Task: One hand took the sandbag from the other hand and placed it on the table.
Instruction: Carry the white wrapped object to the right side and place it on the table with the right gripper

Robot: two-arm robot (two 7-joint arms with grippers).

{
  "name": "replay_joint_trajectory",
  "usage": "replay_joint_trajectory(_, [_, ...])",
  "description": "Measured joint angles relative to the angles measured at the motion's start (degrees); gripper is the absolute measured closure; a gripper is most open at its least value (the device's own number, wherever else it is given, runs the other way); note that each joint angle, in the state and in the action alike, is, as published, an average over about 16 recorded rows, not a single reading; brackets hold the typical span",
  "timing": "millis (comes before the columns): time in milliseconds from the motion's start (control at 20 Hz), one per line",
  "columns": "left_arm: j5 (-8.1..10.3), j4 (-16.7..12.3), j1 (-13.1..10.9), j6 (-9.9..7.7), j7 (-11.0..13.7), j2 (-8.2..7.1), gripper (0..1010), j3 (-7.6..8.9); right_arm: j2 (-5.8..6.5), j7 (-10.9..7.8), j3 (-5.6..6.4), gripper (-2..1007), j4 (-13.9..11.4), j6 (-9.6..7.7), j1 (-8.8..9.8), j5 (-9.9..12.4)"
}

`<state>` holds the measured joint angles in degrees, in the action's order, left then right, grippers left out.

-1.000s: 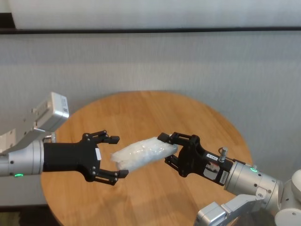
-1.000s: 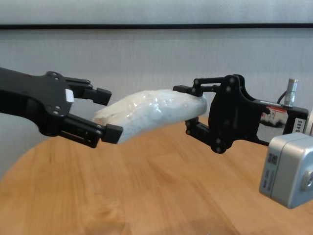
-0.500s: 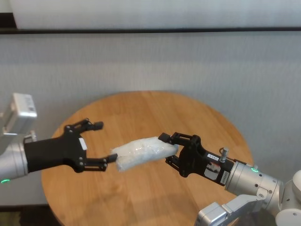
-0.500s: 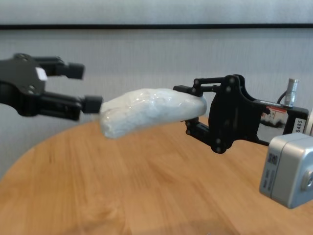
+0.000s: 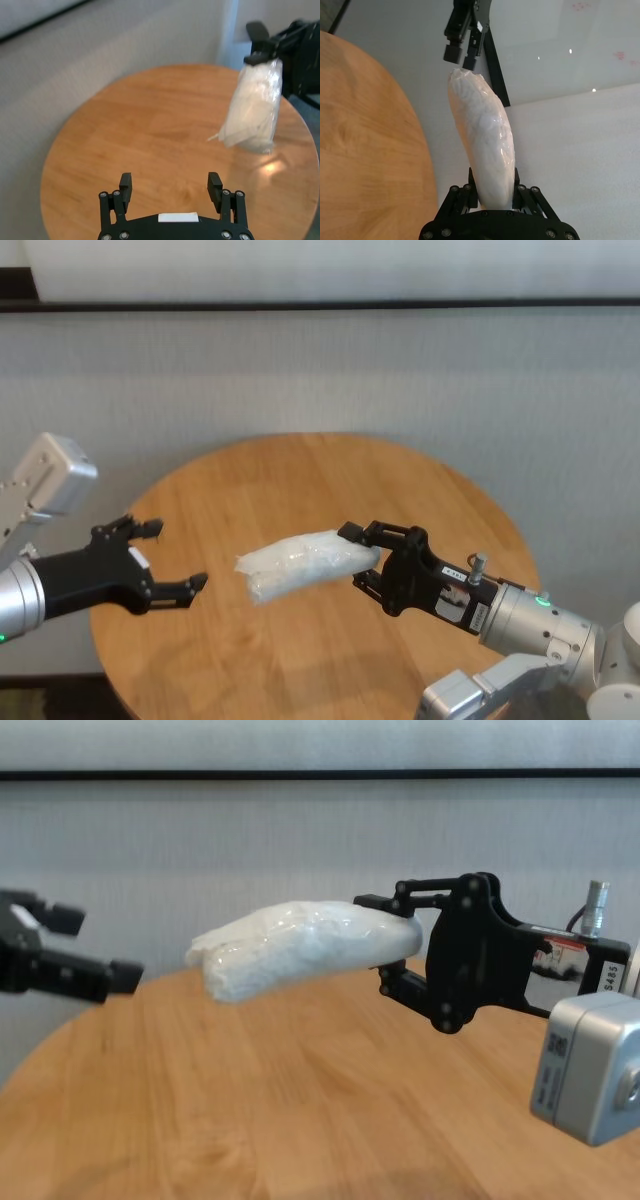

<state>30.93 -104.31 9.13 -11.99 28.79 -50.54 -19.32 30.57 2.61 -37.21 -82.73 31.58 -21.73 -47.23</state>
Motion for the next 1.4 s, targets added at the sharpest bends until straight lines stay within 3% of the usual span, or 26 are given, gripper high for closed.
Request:
replay_joint_trajectory(250, [-0.71,-2.6,-0.6,-7.55,-3.5,-0.89,10,0.28,0.0,0.0,0.0,673,0.0,0.0,0.0,0.0])
replay_joint_trajectory(400, [-0.97,-3.1,-0.4,-9.45,-3.9,-1.0,10,0.15,0.0,0.0,0.0,673,0.0,0.0,0.0,0.0])
replay_joint_trajectory(700, [-0.96,-2.8,-0.3,-8.89,-3.7,-0.89,10,0.06,-0.05,-0.45,0.3,673,0.2,-0.26,-0.31,0.7])
replay_joint_trajectory(950, [-0.8,-2.6,-0.4,-8.03,-3.6,-0.78,10,0.15,-0.24,-1.72,1.35,673,0.8,-1.09,-0.85,3.1])
replay_joint_trajectory(1200, [-0.69,-2.4,-0.5,-7.49,-3.5,-0.71,10,0.2,-0.72,-4.06,3.24,673,1.5,-2.78,-1.42,6.8])
replay_joint_trajectory(1400, [-0.64,-2.3,-0.5,-7.21,-3.5,-0.68,10,0.23,-1.49,-6.98,5.63,673,2.2,-5.76,-1.8,11.2])
